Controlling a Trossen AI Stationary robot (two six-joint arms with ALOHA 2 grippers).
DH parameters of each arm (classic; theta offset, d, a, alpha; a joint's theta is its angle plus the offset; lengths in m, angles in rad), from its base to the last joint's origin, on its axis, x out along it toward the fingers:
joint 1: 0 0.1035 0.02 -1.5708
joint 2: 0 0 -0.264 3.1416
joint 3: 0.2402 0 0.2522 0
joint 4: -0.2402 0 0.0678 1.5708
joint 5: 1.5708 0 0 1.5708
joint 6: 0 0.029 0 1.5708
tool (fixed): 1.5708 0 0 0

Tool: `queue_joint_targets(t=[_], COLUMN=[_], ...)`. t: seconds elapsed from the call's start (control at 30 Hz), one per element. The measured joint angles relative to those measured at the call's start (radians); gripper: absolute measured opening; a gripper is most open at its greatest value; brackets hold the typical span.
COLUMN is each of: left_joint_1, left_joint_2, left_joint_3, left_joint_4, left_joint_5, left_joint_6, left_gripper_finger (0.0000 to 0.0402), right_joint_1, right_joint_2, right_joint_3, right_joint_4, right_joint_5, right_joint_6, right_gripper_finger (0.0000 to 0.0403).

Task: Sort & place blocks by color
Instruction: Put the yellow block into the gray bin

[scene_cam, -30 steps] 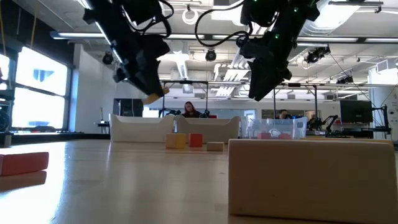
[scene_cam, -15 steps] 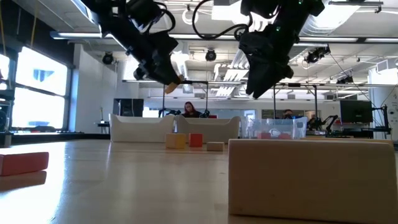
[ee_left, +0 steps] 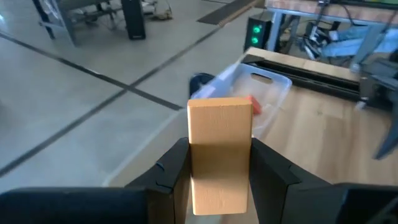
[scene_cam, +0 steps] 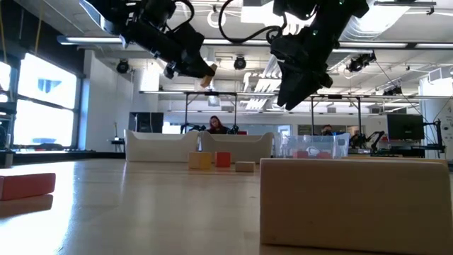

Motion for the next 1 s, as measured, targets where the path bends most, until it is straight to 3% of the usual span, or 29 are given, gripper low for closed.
queue_joint_targets(t=[0.23, 0.63, 1.0], left_joint_1=[0.038, 0.058, 0.097], left_joint_2=[0.058, 0.245, 0.406], left_joint_3=[0.001, 0.085, 0.21], left_joint_4=[0.017, 0.06, -0.068], left_joint_5=[0.087, 0.109, 0.108], left_joint_6=[0.025, 0.025, 0.017], left_gripper_finger=[0.0104, 0.0108, 0.0109], right_joint_1=[0.0, 0.0, 0.0], right_joint_2=[0.0, 0.0, 0.0], right_joint_3=[0.0, 0.0, 0.0], right_joint_4=[0.024, 0.049, 0.049], right_joint_5=[0.055, 0.06, 0.047], right_joint_6=[0.0, 0.025, 0.045], right_gripper_finger=[0.0156, 0.0156, 0.0156])
